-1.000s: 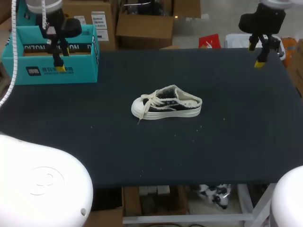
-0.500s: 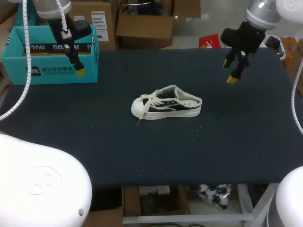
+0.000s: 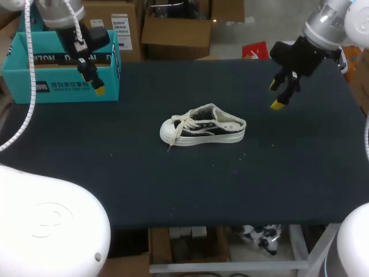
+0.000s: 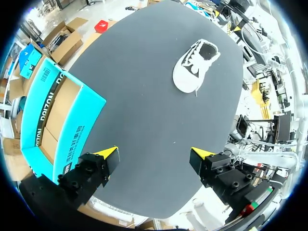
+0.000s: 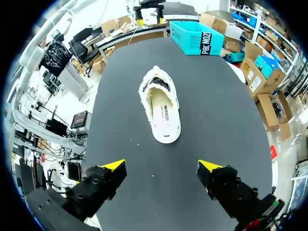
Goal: Open the shoe tongue, take the insole out of the shoe, put the insole back into the shoe, and pack the shoe into the shoebox
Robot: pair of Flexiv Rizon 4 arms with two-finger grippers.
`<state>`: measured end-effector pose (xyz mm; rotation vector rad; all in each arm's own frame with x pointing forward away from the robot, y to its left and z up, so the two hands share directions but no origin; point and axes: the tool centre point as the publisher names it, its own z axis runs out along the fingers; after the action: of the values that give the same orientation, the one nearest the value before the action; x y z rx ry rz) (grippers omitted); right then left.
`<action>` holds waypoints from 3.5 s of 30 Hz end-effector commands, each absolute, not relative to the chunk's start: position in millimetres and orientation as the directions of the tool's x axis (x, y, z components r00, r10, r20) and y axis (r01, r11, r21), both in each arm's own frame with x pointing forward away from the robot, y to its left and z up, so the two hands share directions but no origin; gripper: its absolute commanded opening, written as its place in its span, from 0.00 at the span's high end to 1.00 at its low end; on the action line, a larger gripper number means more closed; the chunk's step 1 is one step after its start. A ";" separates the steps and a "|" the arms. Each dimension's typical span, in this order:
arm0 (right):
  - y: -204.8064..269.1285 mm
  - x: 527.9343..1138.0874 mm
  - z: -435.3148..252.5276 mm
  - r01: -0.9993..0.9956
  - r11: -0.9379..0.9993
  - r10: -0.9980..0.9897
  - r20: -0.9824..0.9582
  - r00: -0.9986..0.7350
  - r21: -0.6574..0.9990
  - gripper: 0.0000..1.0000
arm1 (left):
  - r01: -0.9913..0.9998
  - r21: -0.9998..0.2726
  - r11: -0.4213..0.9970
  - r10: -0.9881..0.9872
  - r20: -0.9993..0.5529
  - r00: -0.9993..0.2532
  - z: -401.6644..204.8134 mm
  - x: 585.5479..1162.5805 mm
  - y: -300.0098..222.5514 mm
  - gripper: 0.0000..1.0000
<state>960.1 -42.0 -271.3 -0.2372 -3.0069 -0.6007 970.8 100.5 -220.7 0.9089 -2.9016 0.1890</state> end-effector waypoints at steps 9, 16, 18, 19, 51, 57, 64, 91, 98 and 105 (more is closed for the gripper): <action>-19.5 965.9 -302.2 0.216 0.876 0.166 0.152 -0.974 0.432 0.00 | -0.792 -0.004 0.611 -0.789 0.087 -0.609 -240.8 960.0 2.0 0.00; 1.9 961.8 -331.8 0.213 0.831 0.169 0.132 -0.977 0.514 0.00 | -0.897 0.068 0.437 -0.890 0.177 -0.421 -250.0 950.0 -29.7 0.00; 11.4 958.8 -337.4 0.199 0.826 0.165 0.111 -0.980 0.527 0.00 | -0.912 0.091 0.399 -0.902 0.217 -0.373 -252.0 948.4 -36.0 0.00; 19.2 955.7 -341.5 0.186 0.824 0.155 0.102 -0.983 0.535 0.00 | -0.912 0.106 0.397 -0.903 0.223 -0.368 -253.1 948.7 -39.3 0.00; 38.5 967.6 -397.0 0.111 0.705 0.125 0.031 -0.992 0.701 0.00 | -0.949 0.284 0.135 -0.952 0.302 -0.045 -271.0 940.0 -115.6 0.00; 45.2 974.8 -401.3 0.099 0.687 0.112 0.030 -0.993 0.720 0.00 | -0.947 0.298 0.117 -0.957 0.288 -0.028 -276.1 942.3 -129.4 0.00; 52.4 975.4 -416.2 0.105 0.656 0.097 0.054 -0.994 0.748 0.00 | -0.946 0.308 0.101 -0.962 0.273 -0.014 -282.7 945.0 -143.2 0.00; 68.6 979.5 -430.6 0.062 0.582 0.070 0.026 -0.997 0.811 0.29 | -0.954 0.294 0.060 -0.982 0.191 -0.002 -290.2 942.1 -180.9 0.00; 71.3 978.9 -433.1 0.086 0.585 0.089 0.042 -0.995 0.807 1.00 | -0.965 0.263 0.016 -0.986 0.162 0.028 -286.5 938.5 -187.8 0.00; 71.4 978.8 -433.6 0.098 0.587 0.099 0.049 -0.994 0.804 1.00 | -0.983 0.183 -0.027 -0.997 0.066 0.040 -281.0 926.2 -206.0 0.00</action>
<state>977.0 68.2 -428.5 -0.1699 -2.7981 -1.4164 937.3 -194.2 -287.0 2.0668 -2.0071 -0.1235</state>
